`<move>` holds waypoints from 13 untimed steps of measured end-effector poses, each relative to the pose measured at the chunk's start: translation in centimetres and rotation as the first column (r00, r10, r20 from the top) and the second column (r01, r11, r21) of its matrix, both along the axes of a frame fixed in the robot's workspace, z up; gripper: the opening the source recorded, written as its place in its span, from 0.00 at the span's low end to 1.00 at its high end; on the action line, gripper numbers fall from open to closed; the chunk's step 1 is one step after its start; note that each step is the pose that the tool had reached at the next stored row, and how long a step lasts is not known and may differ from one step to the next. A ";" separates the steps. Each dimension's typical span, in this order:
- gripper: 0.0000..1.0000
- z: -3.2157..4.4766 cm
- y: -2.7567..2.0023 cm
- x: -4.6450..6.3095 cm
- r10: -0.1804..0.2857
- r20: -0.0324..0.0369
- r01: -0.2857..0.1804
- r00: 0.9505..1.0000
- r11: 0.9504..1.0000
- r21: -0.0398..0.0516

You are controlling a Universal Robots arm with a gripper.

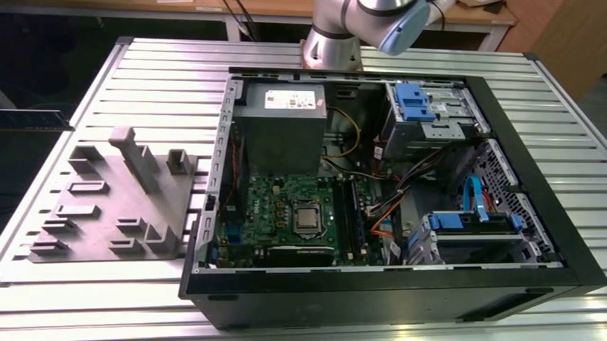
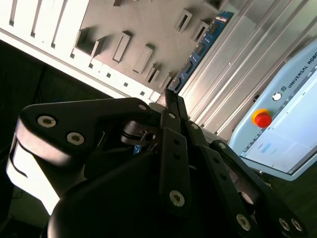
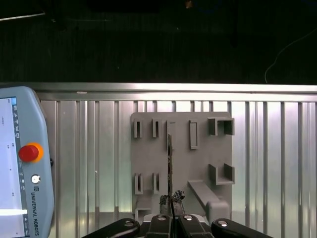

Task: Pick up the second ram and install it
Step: 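Pick up the second ram and move it above second insertion slot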

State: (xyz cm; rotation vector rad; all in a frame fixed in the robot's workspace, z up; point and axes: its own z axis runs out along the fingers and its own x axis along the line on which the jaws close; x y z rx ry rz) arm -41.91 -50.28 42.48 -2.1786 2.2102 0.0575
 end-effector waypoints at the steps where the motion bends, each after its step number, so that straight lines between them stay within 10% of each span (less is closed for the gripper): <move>1: 0.09 0.00 0.00 0.2 0.000 0.000 0.000 1.000 1.000 0.000; 13: 0.09 0.00 0.00 3.8 0.000 0.000 0.000 1.000 1.000 0.001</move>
